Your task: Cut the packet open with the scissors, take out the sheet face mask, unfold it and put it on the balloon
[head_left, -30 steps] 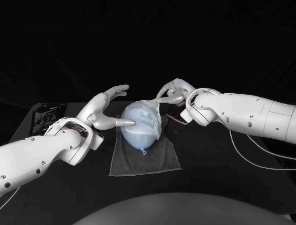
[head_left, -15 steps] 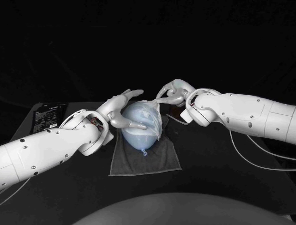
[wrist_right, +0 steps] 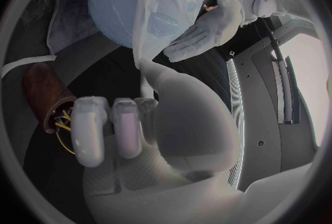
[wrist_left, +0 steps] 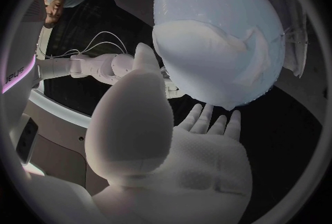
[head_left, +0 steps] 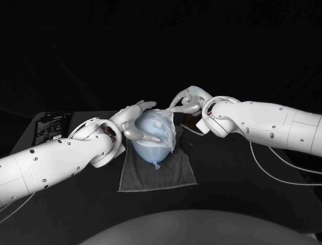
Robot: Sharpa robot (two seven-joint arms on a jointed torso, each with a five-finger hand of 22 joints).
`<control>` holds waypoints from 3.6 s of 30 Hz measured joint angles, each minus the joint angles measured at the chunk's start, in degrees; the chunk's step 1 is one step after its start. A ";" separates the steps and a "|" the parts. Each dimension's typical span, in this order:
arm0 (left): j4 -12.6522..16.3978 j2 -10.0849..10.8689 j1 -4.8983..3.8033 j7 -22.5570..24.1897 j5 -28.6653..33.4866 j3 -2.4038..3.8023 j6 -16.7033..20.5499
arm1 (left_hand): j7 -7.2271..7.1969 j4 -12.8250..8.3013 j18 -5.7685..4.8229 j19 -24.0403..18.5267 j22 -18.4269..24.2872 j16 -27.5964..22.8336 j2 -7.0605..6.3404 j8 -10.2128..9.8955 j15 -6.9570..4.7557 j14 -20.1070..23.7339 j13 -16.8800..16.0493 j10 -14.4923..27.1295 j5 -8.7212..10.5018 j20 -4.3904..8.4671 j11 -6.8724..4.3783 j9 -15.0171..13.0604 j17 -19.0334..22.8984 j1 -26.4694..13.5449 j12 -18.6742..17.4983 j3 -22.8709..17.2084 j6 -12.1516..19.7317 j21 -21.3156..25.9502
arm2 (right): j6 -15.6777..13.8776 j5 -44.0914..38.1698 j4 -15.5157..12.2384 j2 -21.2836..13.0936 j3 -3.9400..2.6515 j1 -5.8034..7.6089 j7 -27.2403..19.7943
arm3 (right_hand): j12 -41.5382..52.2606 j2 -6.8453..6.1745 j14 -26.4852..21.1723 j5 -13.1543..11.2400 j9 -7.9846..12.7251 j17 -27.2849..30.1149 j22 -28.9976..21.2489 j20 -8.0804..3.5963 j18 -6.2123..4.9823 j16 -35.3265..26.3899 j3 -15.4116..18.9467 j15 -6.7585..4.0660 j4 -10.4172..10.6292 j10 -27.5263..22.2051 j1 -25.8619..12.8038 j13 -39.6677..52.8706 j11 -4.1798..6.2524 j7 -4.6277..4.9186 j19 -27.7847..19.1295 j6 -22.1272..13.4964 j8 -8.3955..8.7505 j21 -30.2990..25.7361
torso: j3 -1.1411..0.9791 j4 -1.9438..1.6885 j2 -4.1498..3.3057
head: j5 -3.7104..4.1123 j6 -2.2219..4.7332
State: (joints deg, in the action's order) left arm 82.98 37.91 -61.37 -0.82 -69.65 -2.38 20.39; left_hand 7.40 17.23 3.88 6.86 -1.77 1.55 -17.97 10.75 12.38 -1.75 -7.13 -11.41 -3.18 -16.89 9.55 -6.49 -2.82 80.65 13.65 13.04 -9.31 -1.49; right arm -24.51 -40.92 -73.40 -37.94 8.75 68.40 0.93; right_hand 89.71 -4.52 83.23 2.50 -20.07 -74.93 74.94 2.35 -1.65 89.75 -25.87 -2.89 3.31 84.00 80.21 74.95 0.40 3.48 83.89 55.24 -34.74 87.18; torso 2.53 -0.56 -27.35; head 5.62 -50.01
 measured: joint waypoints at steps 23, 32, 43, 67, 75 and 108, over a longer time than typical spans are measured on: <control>-0.71 -0.06 0.04 -3.82 -0.75 -0.01 -2.07 | 0.20 0.00 0.01 0.00 -0.01 0.49 -0.06 -0.49 -0.40 -0.41 0.26 -0.06 0.00 0.00 0.48 0.16 -0.57 1.01 -0.01 0.00 0.21 0.00 | 0.00 -0.17 1.01 0.48 -0.01 0.01 1.06 | 0.09 -0.01 0.00 -0.10 -0.12 0.01 -0.01 0.02 0.00 0.04 -0.46 0.00 0.00 -0.09 0.00 -0.02 0.08 0.04 -0.02 -0.13 0.06 -0.17 | -0.05 0.03 0.04 | 0.18 0.00; -1.06 -0.19 0.01 -4.37 -0.53 0.03 -3.62 | 0.19 0.00 0.00 0.01 -0.02 2.22 -0.06 -0.49 -0.52 -2.60 0.06 -1.44 0.00 0.00 1.85 -0.05 -2.52 1.01 1.46 -0.01 0.21 0.00 | 0.06 -0.21 1.11 0.68 -0.01 0.01 1.34 | 0.06 -0.01 0.00 0.14 -0.08 -0.01 -0.03 0.02 0.00 0.00 -0.70 0.00 -0.24 -0.09 0.01 0.00 0.08 0.20 -0.02 0.02 -0.24 0.04 | -0.05 0.00 0.05 | 0.26 0.00; -1.32 -0.25 -0.04 -4.93 -0.01 0.08 -5.43 | 0.18 0.00 0.01 0.01 -0.02 2.48 -0.14 0.11 -0.40 -3.29 -0.20 -2.75 0.00 -0.01 3.15 -0.40 -2.80 1.53 2.30 -0.01 -0.21 0.00 | 0.40 -0.27 2.07 1.54 0.00 0.01 1.48 | -0.09 -0.26 0.00 0.14 -0.17 0.00 0.00 0.05 0.00 0.05 -0.70 0.00 -0.24 -0.09 -0.24 -0.02 0.08 0.21 -0.05 0.02 -0.25 0.03 | -0.05 0.00 0.05 | 0.46 0.00; -1.31 0.00 -0.02 -5.35 0.60 0.07 -5.04 | 0.18 0.00 0.00 0.01 -0.03 2.48 -0.14 0.10 -0.19 -3.49 -0.06 -2.75 0.00 -0.01 3.15 -0.17 -2.78 1.53 2.27 -0.01 -0.21 -0.01 | 2.48 -7.13 10.19 6.43 0.17 -0.35 1.97 | 0.08 -0.09 0.00 0.13 -0.21 0.00 -0.02 0.13 0.00 -0.03 -1.02 0.00 -0.23 -0.10 -0.54 0.00 0.08 0.19 -0.13 -0.01 -0.15 0.00 | -0.05 -0.05 -0.03 | 0.53 0.00; -1.28 0.03 -0.01 -5.52 0.82 0.06 -4.65 | 0.18 0.00 0.01 0.01 -0.03 2.48 -0.14 -0.15 -0.19 -3.50 -0.02 -2.75 0.00 -0.01 3.15 -0.17 -2.78 1.53 2.27 -0.01 -0.21 -0.01 | 4.08 -8.43 10.98 6.67 0.21 -0.43 2.23 | -0.02 -0.31 0.00 0.12 -0.21 -0.02 -0.03 0.08 0.00 0.05 -1.34 0.00 -0.55 -0.19 -0.76 -0.02 -0.01 0.19 -0.09 -0.18 -0.50 -0.45 | -0.03 0.00 0.06 | 0.52 0.00; -0.22 3.07 0.17 -5.81 1.27 -0.30 -4.82 | 0.18 0.00 0.00 0.01 -0.04 2.47 0.05 -0.14 -0.19 -3.49 0.13 -2.95 0.00 -0.01 3.35 -0.25 -2.81 2.25 2.49 -0.01 -0.20 -0.01 | -0.16 -2.19 -8.99 -6.22 0.40 -4.91 3.19 | -11.66 -3.77 0.39 0.15 -0.04 0.01 -0.01 3.13 -0.91 -1.33 13.74 2.48 11.50 -4.30 -12.82 -0.02 -3.42 3.65 0.21 -7.52 1.46 -10.99 | -0.12 0.02 0.06 | 1.64 0.00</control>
State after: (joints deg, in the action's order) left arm 82.76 40.98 -61.19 -6.63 -68.38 -2.68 15.57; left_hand 7.57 17.23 3.89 6.87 -1.81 4.02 -17.92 10.61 12.20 -5.25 -7.00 -14.36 -3.18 -16.89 12.90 -6.75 -5.63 82.89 16.14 13.03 -9.52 -1.49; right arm -24.67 -43.11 -82.38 -44.16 9.16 63.49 4.12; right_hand 78.05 -8.28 83.62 2.65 -20.10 -74.92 74.93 5.48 -2.56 88.42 -12.14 -0.42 14.81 79.70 67.39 74.93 -3.01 7.13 84.09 47.72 -33.29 76.19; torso 2.41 -0.54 -27.29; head 7.26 -50.01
